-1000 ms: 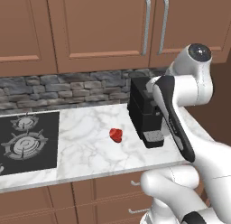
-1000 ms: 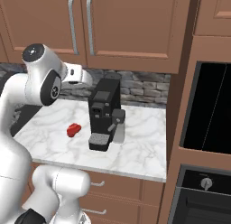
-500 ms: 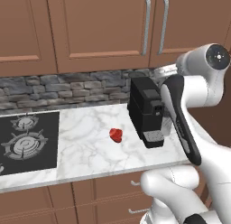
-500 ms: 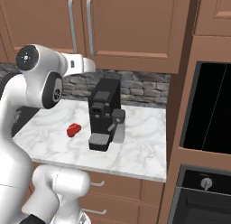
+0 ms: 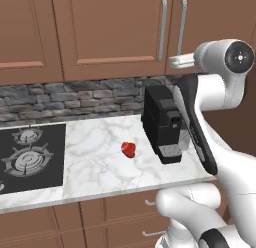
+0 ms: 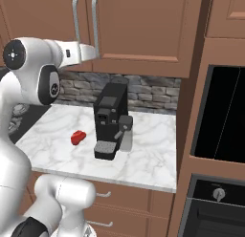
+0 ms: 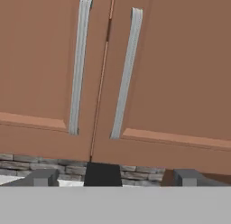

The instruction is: Retrieve the tupperware from the cabinet, then place the raw meat into the tupperware to avoid contamination.

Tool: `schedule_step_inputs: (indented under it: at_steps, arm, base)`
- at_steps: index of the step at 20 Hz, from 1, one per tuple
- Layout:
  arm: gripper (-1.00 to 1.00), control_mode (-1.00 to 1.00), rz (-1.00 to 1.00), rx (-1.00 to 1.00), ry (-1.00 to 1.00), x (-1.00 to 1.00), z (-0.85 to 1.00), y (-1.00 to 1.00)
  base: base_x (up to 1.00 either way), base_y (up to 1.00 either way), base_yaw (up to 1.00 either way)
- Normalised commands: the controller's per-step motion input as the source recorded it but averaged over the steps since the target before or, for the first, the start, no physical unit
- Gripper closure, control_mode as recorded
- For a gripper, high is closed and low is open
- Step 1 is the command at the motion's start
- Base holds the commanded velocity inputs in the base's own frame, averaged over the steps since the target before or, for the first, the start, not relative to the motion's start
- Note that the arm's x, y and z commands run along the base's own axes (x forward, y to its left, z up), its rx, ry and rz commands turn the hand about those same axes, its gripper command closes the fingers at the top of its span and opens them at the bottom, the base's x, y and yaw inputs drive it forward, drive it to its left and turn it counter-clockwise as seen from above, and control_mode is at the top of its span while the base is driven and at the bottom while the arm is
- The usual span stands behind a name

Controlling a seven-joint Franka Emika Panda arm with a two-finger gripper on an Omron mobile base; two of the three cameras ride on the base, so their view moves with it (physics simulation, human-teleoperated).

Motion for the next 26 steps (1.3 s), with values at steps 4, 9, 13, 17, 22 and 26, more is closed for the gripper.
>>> schedule_step_inputs:
  at_steps: [4,9,13,17,22,26]
  arm:
    - [-1.00,-1.00,-0.02,0.15,-0.02,0.02,0.05,-0.17]
    - [-1.00,-1.00,0.00,0.18,0.00,0.15,0.18,-0.27]
    - [-1.00,-1.00,0.00,0.05,0.06,0.16,0.06,-0.09]
    - [-1.00,-1.00,0.00,0.00,0.03,0.23,0.00,0.00]
    - [-1.00,-1.00,0.00,0.00,0.01,0.48,-0.01,0.01]
    - [-1.00,-1.00,0.00,0.00,0.04,0.43,-0.07,0.08]
  base:
    - [0.00,0.00,0.00]
    - [0.00,0.00,0.00]
    - [0.00,0.00,0.00]
    - [0.00,0.00,0.00]
    - [0.00,0.00,0.00]
    - [0.00,0.00,0.00]
